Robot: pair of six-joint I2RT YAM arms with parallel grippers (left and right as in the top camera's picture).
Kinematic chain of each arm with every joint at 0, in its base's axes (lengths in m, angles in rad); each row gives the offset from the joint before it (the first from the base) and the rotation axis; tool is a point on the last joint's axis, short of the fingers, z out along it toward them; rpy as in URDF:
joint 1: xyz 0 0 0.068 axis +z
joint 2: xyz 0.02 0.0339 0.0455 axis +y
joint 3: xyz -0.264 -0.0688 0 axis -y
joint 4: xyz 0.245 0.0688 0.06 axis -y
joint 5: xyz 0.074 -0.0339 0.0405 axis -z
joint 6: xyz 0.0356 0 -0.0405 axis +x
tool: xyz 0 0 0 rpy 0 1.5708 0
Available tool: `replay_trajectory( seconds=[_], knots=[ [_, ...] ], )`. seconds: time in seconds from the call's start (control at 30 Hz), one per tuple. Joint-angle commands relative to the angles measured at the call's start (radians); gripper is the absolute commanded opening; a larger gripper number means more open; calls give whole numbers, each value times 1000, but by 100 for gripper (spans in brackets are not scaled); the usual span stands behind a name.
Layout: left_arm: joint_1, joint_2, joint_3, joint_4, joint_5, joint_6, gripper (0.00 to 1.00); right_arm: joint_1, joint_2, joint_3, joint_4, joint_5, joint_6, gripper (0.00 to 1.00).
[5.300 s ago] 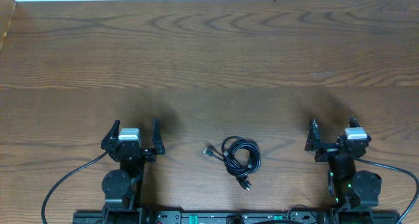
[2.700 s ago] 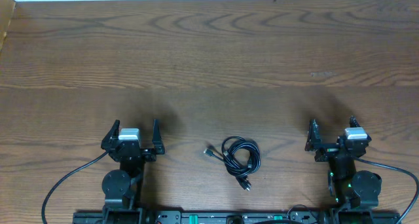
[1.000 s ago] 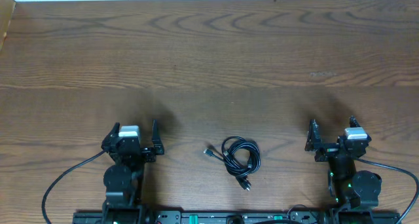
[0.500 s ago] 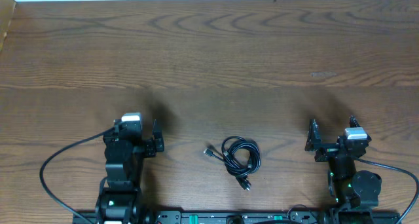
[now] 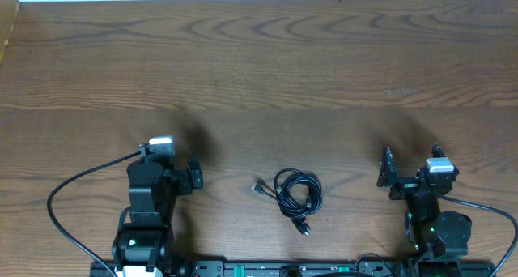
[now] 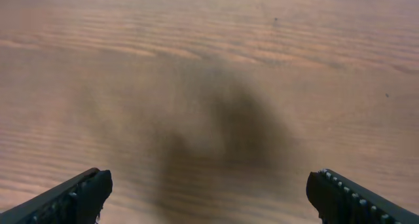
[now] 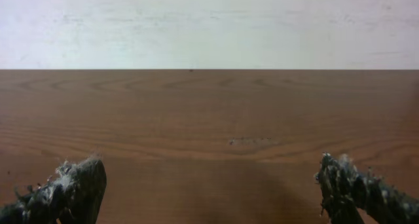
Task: Untangle cables
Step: 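Reach the left gripper down over the coiled black cable and grasp it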
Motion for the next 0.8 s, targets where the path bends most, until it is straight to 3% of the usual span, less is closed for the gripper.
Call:
replay_trajectory(
  seconds=[0.0, 0.43, 0.77],
  knots=[
    [3, 1, 45, -39, 50, -24, 100, 4, -5, -2, -4, 3, 10, 99],
    [2, 1, 214, -324, 58, 10, 99, 4, -5, -2, -4, 3, 10, 99],
    [-56, 1, 271, -372, 159, 7, 100, 4, -5, -2, -4, 3, 9, 99]
  ],
)
